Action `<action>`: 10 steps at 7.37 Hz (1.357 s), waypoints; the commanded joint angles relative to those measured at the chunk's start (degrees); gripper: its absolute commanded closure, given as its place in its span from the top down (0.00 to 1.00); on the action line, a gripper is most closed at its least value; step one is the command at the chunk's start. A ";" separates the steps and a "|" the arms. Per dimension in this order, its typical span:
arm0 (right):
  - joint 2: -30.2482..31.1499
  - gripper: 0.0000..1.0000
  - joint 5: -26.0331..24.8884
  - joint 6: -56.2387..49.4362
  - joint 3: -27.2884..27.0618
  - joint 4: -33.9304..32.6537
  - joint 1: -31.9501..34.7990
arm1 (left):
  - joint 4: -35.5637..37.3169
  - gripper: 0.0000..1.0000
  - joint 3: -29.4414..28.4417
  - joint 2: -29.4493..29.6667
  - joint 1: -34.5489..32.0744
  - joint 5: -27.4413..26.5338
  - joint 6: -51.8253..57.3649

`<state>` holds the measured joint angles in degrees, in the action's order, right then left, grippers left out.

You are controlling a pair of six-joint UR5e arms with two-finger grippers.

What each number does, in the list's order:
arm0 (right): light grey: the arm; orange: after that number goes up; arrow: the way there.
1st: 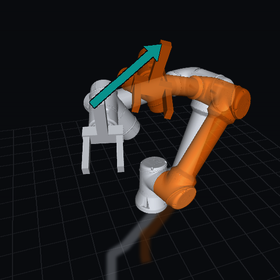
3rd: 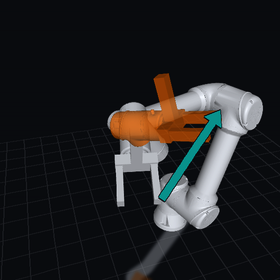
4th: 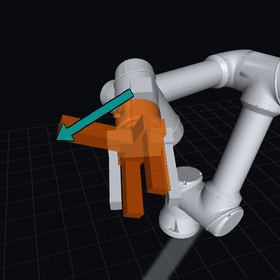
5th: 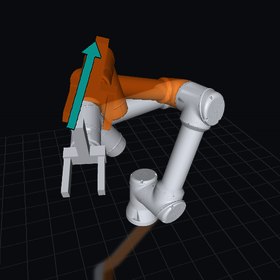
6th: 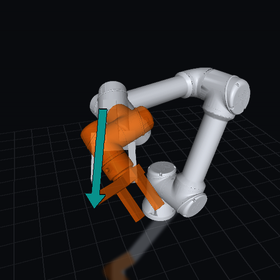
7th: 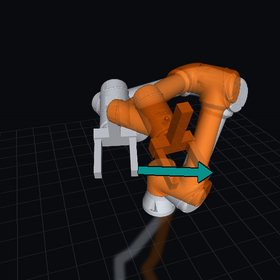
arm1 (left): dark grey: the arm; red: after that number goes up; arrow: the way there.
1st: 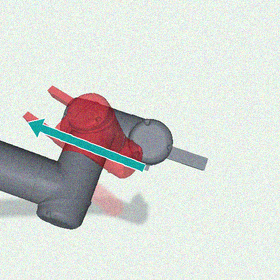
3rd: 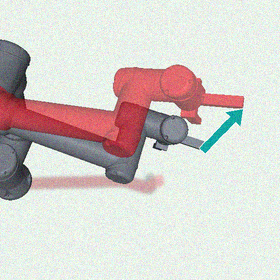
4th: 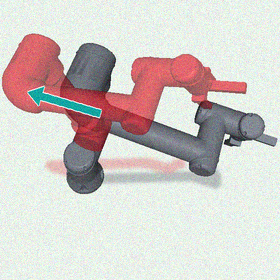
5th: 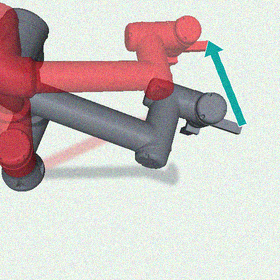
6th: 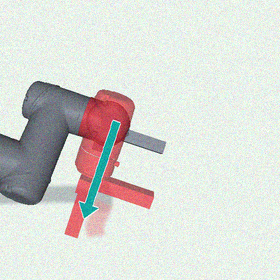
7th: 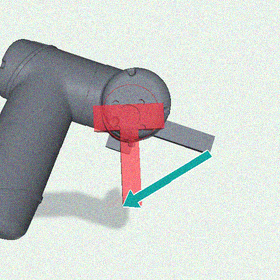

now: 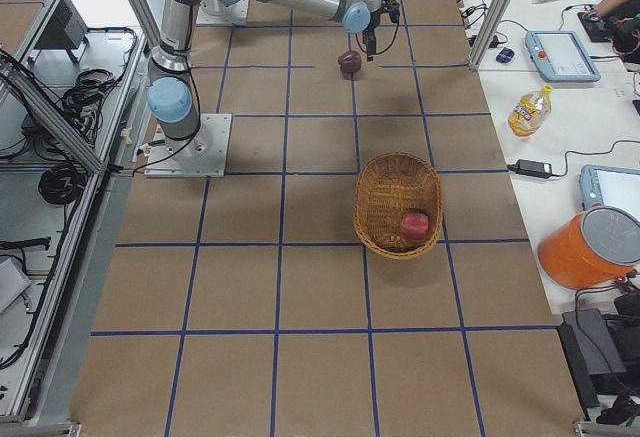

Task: Put all apples into basket
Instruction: 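Grasp green apple with left gripper while right gripper grasps dark red apple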

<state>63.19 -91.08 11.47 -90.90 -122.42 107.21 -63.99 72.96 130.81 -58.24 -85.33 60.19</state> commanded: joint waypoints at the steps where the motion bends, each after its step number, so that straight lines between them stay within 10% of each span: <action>1: -1.75 1.00 5.97 -0.31 -0.51 -0.19 0.37 | -3.86 1.00 -0.28 -1.00 -0.04 0.16 -0.07; 10: -4.04 1.00 6.44 -0.66 -3.59 -0.28 0.45 | -2.89 1.00 -0.19 3.04 -0.91 4.29 0.10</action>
<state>59.69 -84.65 10.90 -94.42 -122.69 107.66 -66.94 72.82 133.70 -59.01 -81.30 60.30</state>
